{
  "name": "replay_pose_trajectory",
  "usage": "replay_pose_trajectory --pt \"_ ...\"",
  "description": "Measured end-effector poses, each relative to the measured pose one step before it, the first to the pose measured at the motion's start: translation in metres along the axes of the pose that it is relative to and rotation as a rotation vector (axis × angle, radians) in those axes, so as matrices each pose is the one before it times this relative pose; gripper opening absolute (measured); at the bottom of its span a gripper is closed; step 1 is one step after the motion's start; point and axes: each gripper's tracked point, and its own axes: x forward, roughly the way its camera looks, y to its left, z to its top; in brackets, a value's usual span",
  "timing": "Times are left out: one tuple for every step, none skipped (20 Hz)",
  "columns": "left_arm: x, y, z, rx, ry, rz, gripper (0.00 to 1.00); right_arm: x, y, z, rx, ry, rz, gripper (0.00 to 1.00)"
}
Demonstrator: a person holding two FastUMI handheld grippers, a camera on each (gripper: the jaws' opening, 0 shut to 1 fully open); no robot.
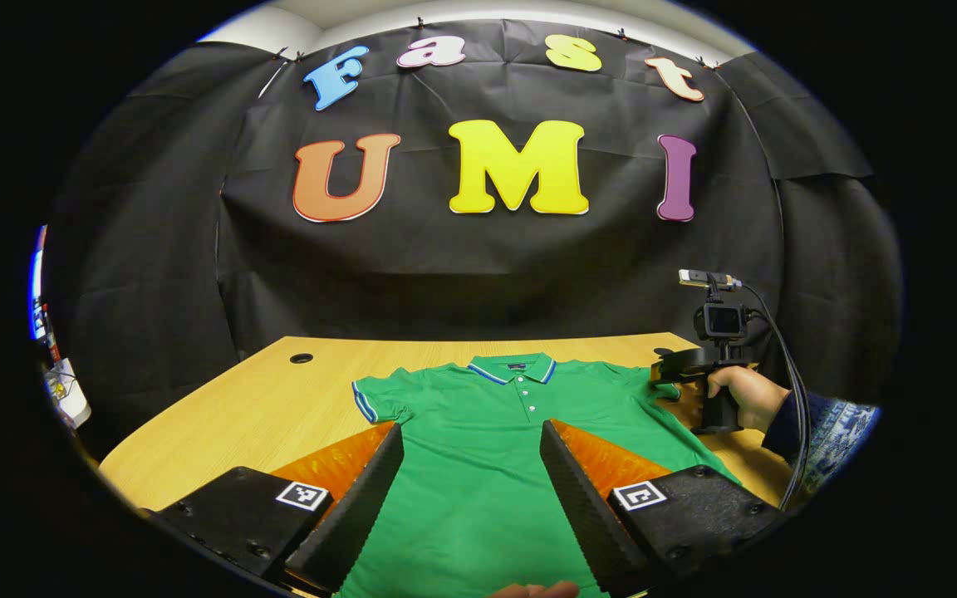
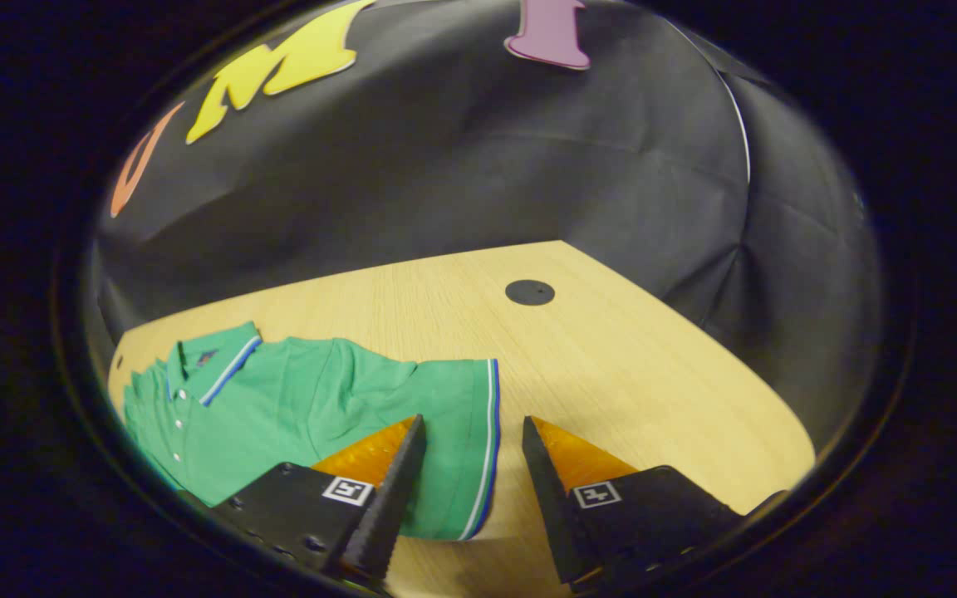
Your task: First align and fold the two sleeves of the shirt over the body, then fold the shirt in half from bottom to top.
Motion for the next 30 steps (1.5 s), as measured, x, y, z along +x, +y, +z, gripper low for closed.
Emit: replay_pose_trajectory --pt "0.00012 0.00034 -0.00044 -0.00079 0.00328 0.00259 1.0 0.00246 0.00234 -0.00064 -0.00741 -0.00458 0.00473 0.65" --pt "-0.00078 0.00101 0.00045 0.00079 0.00082 0.00275 1.0 -0.00157 0.00449 -0.00291 -0.01305 0.00803 0.01185 0.47" --pt "-0.00023 0.00038 0.00072 0.00133 -0.00336 0.00307 1.0 0.00085 0.00318 0.00194 -0.01316 -0.00154 0.01615 0.36" --pt "-0.00026 -0.00059 0.00162 -0.00178 -0.00235 -0.00192 1.0 0.00023 -0.00011 -0.00154 -0.01636 0.00176 0.00067 0.22" --pt "-0.0009 -0.00159 -0.00018 -0.00627 -0.00132 -0.00966 1.0 0.00222 0.00224 -0.001 -0.02044 -0.00054 0.00725 0.17" --pt "-0.00072 -0.00125 0.00156 -0.00443 -0.00262 -0.00418 1.0 -0.00382 0.00045 0.0039 -0.03106 -0.00748 -0.00217 0.04" --pt "-0.0014 0.00045 0.00159 0.00075 -0.00422 0.00094 1.0 0.00031 0.00208 -0.00173 -0.0399 -0.00274 0.00346 0.04" --pt "-0.00097 -0.00005 0.00104 0.00457 -0.00491 0.00072 1.0 -0.00361 -0.00219 0.00205 -0.03044 -0.00532 -0.00545 0.04" --pt "-0.00038 -0.00024 0.00044 0.00394 -0.00171 -0.00132 1.0 -0.00418 0.00229 0.00192 -0.01679 -0.00041 -0.00961 0.04" --pt "0.0002 -0.00134 0.00073 0.00075 0.00054 -0.00774 1.0 -0.00398 0.0023 0.00883 0.00057 -0.01317 0.0005 0.0" --pt "-0.00008 0.00127 0.00037 0.00196 -0.00114 -0.00176 1.0 -0.00752 0.00465 0.00763 -0.00064 -0.02036 0.00816 0.0" --pt "-0.00107 0.00368 0.00114 0.00182 -0.00117 0.00815 1.0 -0.00562 0.0009 0.00823 -0.01156 -0.02019 -0.00424 0.0" --pt "-0.00039 0.00389 -0.00025 -0.00146 0.00018 0.00709 1.0 -0.00461 0.00194 0.00674 -0.01775 -0.01726 -0.00588 0.0" --pt "-0.00031 0.00243 0.00031 -0.00457 0.00122 0.00433 1.0 -0.00556 0.00609 0.00713 -0.02363 -0.01377 0.00226 0.0" --pt "0.00161 0.00135 0.00012 -0.00556 0.00285 0.00314 1.0 -0.00363 0.00667 0.00509 -0.0324 -0.01467 0.00305 0.0" --pt "0.00038 0.00169 0.00024 -0.001 -0.00193 0.00034 1.0 -0.00443 0.00821 0.00606 -0.03419 -0.01946 0.00265 0.0" --pt "-0.00087 0.00208 0.00163 0.00243 -0.00276 0.00655 1.0 -0.00526 0.01054 0.00544 -0.03073 -0.01885 0.01312 0.0" --pt "0.00034 0.00217 -0.00055 0.0051 0.00258 0.00824 1.0 -0.00569 0.01469 0.00647 -0.0252 -0.01643 0.02762 0.0" --pt "-0.00029 0.00307 -0.00148 0.00142 0.00096 0.00389 1.0 -0.00205 0.01397 0.00301 -0.02117 -0.00752 0.02062 0.0" --pt "0.00111 -0.00006 -0.00047 -0.00154 0.00099 -0.00075 1.0 -0.00464 0.01673 0.00371 -0.00434 -0.00059 0.02828 0.0" --pt "0.00131 0.00102 -0.00114 -0.00235 0.00451 0.00013 1.0 -0.00424 0.01772 0.00489 0.00127 -0.00533 0.0366 0.0" --pt "0.00119 0.00081 -0.00037 -0.0037 0.00361 0.00143 1.0 -0.00279 0.01733 0.00678 0.00489 -0.01505 0.03557 0.0" --pt "0.00022 0.00035 -0.00177 -0.00222 0.00705 0.00184 1.0 -0.00489 0.01459 0.00686 0.00974 -0.01525 0.03195 0.0" --pt "-0.00112 0.00047 0.00021 -0.00087 0.00114 0.00079 1.0 -0.0059 0.01581 0.00544 0.00997 -0.01524 0.03327 0.04" --pt "-0.00148 0.00014 0.00037 0.00123 -0.00009 0.00113 1.0 -0.0077 0.01272 0.00825 0.0043 -0.02199 0.03593 0.06" --pt "-0.00012 0.00112 0.00102 0.00183 -0.00424 0.00157 1.0 -0.00941 0.00709 0.0105 -0.00259 -0.02902 0.00623 0.29" --pt "-0.00048 0.00072 0.00189 0.00167 -0.00382 0.00114 1.0 -0.00779 0.00655 0.01156 -0.01002 -0.03863 0.01502 0.46" --pt "-0.00012 0.00038 0.00154 0.00042 -0.00351 0.00167 1.0 -0.00965 0.00148 0.01005 -0.02002 -0.02601 -0.00965 0.63" --pt "0.00041 0.00123 -0.00051 0.00036 -0.00111 0.00128 1.0 -0.01174 0.00112 0.00462 -0.02685 -0.02638 -0.00852 0.8" --pt "-0.0009 0.00134 0.00037 -0.00144 -0.00313 0.00174 1.0 -0.01329 -0.00103 0.00891 -0.02382 -0.02992 -0.01286 0.97"
